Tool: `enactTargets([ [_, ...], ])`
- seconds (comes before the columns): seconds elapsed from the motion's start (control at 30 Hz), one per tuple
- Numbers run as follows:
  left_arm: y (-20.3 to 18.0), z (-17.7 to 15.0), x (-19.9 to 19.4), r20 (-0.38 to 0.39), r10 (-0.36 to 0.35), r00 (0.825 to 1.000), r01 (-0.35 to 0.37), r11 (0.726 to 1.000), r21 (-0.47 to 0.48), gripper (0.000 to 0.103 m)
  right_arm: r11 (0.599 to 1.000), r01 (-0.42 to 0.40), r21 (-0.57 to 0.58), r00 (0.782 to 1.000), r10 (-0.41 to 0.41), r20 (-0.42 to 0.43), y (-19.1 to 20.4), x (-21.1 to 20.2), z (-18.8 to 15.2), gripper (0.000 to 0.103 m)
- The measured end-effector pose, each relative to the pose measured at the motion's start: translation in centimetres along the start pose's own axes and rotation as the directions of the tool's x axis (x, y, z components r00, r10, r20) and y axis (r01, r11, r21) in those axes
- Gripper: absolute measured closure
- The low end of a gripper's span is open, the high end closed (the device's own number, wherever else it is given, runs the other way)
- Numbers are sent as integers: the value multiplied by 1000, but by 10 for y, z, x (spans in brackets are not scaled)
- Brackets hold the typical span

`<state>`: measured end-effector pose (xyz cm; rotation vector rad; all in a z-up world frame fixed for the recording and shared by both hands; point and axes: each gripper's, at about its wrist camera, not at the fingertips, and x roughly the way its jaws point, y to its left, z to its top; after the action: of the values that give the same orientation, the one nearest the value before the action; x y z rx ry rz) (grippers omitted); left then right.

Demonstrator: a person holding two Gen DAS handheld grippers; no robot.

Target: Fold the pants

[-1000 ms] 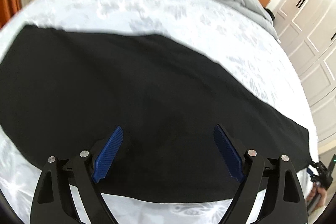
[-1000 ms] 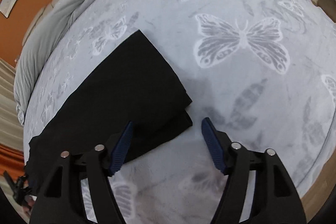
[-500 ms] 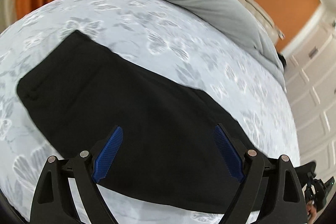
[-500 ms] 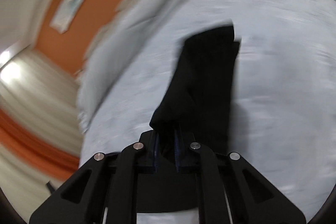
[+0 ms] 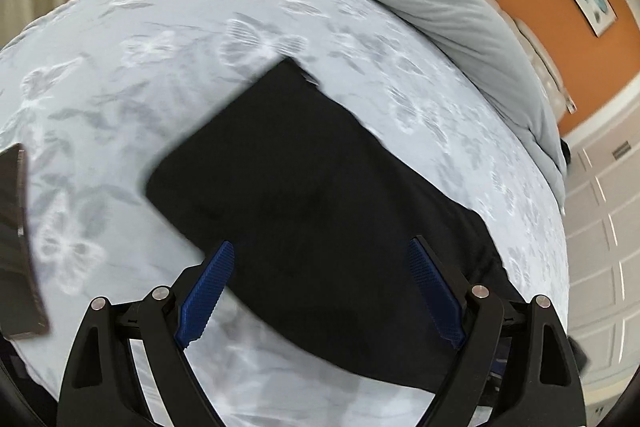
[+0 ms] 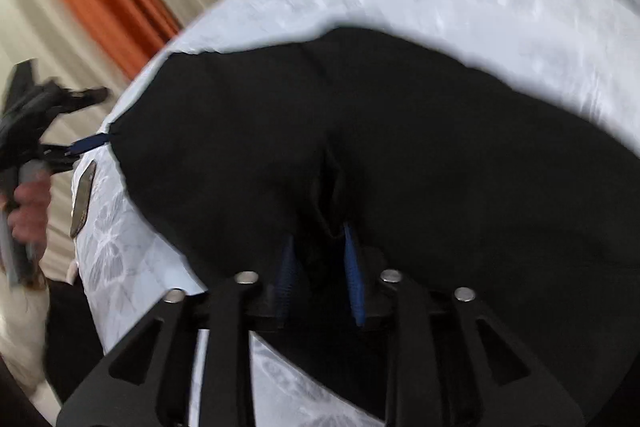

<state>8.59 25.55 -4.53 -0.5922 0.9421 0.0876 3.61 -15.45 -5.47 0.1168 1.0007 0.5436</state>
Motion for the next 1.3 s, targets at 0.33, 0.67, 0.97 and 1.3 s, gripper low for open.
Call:
enactTargets([
  [0.33, 70, 8, -4, -48, -21, 999, 14, 987, -159, 17, 835, 214, 507, 948, -304, 99, -161, -138, -64, 24],
  [0.67, 26, -9, -6, -24, -65, 998, 62, 994, -88, 17, 806, 193, 559, 979, -192, -61, -173, -91, -94, 47],
  [0.97, -81, -46, 14, -140, -200, 970, 220, 964, 147, 17, 755, 405, 516, 909, -393, -138, -186, -120, -107, 78],
  [1.3, -150, -91, 79, -348, -181, 920, 240, 962, 133, 17, 952, 240, 190, 964, -256, 66, -95, -76, -38, 54],
])
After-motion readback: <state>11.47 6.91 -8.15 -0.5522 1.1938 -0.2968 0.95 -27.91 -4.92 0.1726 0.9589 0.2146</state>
